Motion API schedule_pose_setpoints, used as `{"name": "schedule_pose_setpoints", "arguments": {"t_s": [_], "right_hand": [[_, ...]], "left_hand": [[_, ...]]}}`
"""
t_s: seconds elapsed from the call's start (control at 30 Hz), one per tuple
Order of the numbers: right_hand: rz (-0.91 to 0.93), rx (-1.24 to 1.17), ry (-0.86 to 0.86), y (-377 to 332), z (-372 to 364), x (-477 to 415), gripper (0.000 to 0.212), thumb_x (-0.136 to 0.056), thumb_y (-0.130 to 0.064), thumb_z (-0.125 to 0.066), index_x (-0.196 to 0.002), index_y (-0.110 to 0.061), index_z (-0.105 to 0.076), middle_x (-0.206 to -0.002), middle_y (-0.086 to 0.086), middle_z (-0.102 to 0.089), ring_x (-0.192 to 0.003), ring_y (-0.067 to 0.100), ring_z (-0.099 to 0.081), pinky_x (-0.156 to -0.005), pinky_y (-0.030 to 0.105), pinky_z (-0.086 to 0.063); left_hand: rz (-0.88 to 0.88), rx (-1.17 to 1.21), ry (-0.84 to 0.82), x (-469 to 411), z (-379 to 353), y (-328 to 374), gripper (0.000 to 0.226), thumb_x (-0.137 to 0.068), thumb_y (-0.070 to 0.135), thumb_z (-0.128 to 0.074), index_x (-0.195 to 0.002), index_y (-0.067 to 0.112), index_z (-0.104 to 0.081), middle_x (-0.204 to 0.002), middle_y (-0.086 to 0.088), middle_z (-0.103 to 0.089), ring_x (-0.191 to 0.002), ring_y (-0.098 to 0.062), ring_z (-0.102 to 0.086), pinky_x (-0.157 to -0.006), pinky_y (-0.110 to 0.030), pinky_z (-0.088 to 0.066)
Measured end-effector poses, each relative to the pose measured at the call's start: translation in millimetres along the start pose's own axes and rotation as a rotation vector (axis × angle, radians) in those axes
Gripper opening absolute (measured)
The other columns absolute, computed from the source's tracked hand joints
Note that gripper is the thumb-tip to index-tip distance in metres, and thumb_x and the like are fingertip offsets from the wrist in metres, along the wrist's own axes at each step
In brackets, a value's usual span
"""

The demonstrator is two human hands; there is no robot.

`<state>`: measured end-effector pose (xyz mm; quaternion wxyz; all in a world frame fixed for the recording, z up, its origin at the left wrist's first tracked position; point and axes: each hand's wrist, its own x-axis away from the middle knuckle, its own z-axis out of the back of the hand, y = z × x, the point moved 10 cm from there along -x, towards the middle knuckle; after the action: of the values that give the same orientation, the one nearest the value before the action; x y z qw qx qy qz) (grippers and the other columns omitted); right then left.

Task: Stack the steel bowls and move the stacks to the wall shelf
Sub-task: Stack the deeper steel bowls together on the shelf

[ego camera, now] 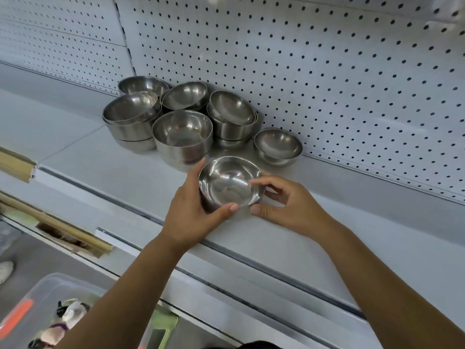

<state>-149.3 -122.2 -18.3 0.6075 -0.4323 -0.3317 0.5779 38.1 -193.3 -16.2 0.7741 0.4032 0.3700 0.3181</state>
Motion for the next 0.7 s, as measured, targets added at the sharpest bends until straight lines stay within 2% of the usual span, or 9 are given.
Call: {"name": "schedule_pose_setpoints", "arguments": {"t_s": [0.1,0.2,0.23,0.27,0.37,0.47,0.53,0.63,0.7], "right_hand": [[0.018,-0.018,0.021,-6,13,-11,0.046,-0.077,-0.055,-0.081,-0.12,-0.041,-0.072,-0.132,-0.018,-0.068,-0.128,0.001,-0.06,-0.111,0.029,-0.047],[0.05,-0.019,0.205,-17,39,-30,0.019,-0.089,-0.036,-0.077,-0.107,-0.029,-0.076,-0.097,-0.033,-0.073,-0.094,-0.012,-0.068,-0.081,0.01,-0.053],[0.054,0.006,0.251,-20,45,-40,0.011,-0.092,-0.033,-0.076,-0.102,-0.03,-0.076,-0.087,-0.035,-0.072,-0.086,-0.013,-0.067,-0.071,0.007,-0.051],[0.065,0.029,0.28,-25,49,-50,0.004,-0.093,-0.034,-0.075,-0.097,-0.032,-0.075,-0.084,-0.034,-0.072,-0.083,-0.012,-0.067,-0.07,0.008,-0.051],[0.198,0.11,0.345,-53,53,-82,0.004,-0.094,-0.031,-0.075,-0.09,-0.032,-0.074,-0.084,-0.024,-0.074,-0.084,-0.005,-0.068,-0.082,0.018,-0.054],[0.269,0.236,0.346,-71,48,-119,0.016,-0.093,-0.036,-0.075,-0.095,-0.021,-0.08,-0.083,-0.02,-0.072,-0.078,-0.009,-0.064,-0.078,0.014,-0.05],[0.244,0.318,0.298,-72,40,-143,0.023,-0.094,-0.042,-0.072,-0.101,-0.021,-0.08,-0.088,-0.02,-0.07,-0.077,-0.01,-0.06,-0.078,0.014,-0.047],[0.201,0.394,0.213,-70,25,-168,0.03,-0.096,-0.045,-0.068,-0.11,-0.02,-0.079,-0.108,-0.008,-0.077,-0.095,0.0,-0.064,-0.089,0.021,-0.049],[0.188,0.441,0.171,-68,18,-177,0.033,-0.098,-0.045,-0.066,-0.112,-0.018,-0.079,-0.106,-0.006,-0.077,-0.09,0.0,-0.062,-0.081,0.012,-0.044]], "left_hand": [[0.015,0.0,0.027,0,2,-2,0.091,-0.069,0.064,-0.082,-0.144,0.049,-0.033,-0.125,0.04,-0.057,-0.117,0.012,-0.058,-0.094,-0.011,-0.048],[0.021,0.021,0.076,2,5,-3,0.096,-0.064,0.062,-0.084,-0.146,0.04,-0.039,-0.127,0.036,-0.058,-0.119,0.011,-0.057,-0.095,-0.009,-0.046],[0.018,0.02,0.091,2,6,-4,0.098,-0.064,0.062,-0.084,-0.147,0.036,-0.041,-0.128,0.033,-0.06,-0.12,0.008,-0.058,-0.096,-0.011,-0.047],[0.014,0.01,0.107,3,7,-4,0.098,-0.063,0.062,-0.085,-0.147,0.034,-0.042,-0.13,0.028,-0.061,-0.121,0.005,-0.059,-0.097,-0.014,-0.048],[-0.005,-0.001,0.161,6,10,-2,0.093,-0.064,0.061,-0.085,-0.143,0.033,-0.046,-0.13,0.019,-0.063,-0.119,0.0,-0.061,-0.094,-0.013,-0.049],[0.005,0.008,0.22,7,15,-2,0.088,-0.065,0.061,-0.083,-0.141,0.034,-0.046,-0.127,0.021,-0.064,-0.115,0.002,-0.063,-0.089,-0.009,-0.047],[0.011,-0.035,0.217,6,14,-3,0.089,-0.068,0.067,-0.079,-0.143,0.036,-0.043,-0.13,0.021,-0.062,-0.119,0.001,-0.061,-0.094,-0.012,-0.048],[0.001,-0.103,0.173,3,10,-2,0.092,-0.071,0.076,-0.071,-0.147,0.037,-0.038,-0.138,0.022,-0.058,-0.126,0.002,-0.056,-0.101,-0.017,-0.045],[0.006,-0.137,0.152,2,9,-2,0.099,-0.068,0.083,-0.067,-0.15,0.035,-0.035,-0.141,0.021,-0.055,-0.128,0.004,-0.053,-0.102,-0.014,-0.041]]}}
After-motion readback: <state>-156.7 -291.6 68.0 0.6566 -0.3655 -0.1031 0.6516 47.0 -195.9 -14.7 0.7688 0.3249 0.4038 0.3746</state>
